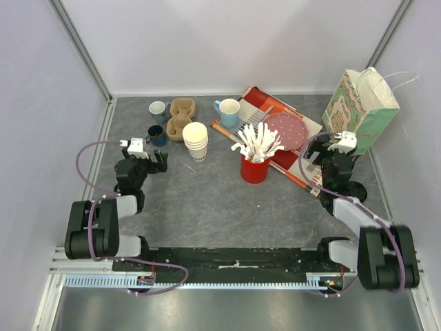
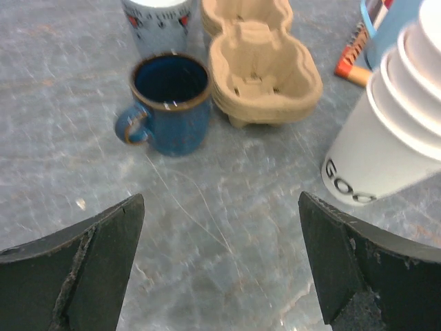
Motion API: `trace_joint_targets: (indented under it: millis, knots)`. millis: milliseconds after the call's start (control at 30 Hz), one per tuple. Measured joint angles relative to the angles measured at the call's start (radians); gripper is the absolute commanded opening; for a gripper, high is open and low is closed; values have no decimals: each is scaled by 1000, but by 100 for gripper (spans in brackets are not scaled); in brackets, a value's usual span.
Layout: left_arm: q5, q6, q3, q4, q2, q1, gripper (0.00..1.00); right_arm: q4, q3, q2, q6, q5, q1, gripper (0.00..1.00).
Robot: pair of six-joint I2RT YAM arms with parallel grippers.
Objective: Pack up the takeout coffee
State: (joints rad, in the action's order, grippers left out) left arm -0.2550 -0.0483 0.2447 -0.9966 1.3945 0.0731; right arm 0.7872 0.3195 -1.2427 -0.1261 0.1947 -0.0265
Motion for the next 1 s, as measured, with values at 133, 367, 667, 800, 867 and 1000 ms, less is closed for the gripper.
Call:
trace_joint_targets:
  millis: [133,367,667,800,867,1000]
  knots:
    - [-5,0,134,181,-57,26,94,-240,106,215,-78,0,0,96]
    - [-70,48,315,519,-149,35,88,-843,329,388,-203,161,-1,90]
    - [-162,158,584,974,-186,35,64,-1461,536,330,-385,438,11,87]
    - [-253,260,700,1196,-190,16,61,-1567,576,293,-435,436,16,91]
    - [-309,346,784,1336,-189,-30,62,-1583,589,280,-446,427,16,91]
    - [-430,498,930,1522,-188,-144,66,-1604,589,278,-447,403,16,91]
